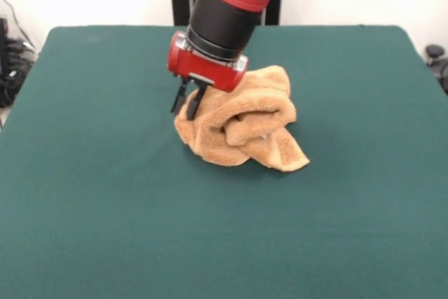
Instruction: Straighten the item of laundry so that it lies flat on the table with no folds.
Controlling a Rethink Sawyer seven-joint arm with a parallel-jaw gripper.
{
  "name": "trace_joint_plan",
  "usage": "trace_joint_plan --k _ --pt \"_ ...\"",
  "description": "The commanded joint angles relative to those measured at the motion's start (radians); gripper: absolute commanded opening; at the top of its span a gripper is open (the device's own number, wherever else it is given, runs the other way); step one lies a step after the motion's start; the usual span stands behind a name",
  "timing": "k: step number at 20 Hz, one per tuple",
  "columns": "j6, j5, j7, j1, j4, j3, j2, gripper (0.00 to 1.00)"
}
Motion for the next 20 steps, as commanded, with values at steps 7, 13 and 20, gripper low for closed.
trace_joint_plan --k 7,13,20 --pt "0.070 -0.032 0.096 -0.008 -0.067 0.003 0.062 0.00" --pt "0.044 -0.056 0.100 0.008 -0.080 -0.028 0.081 0.00" --pt "0.035 -0.055 0.084 -0.035 -0.057 0.031 0.072 0.00"
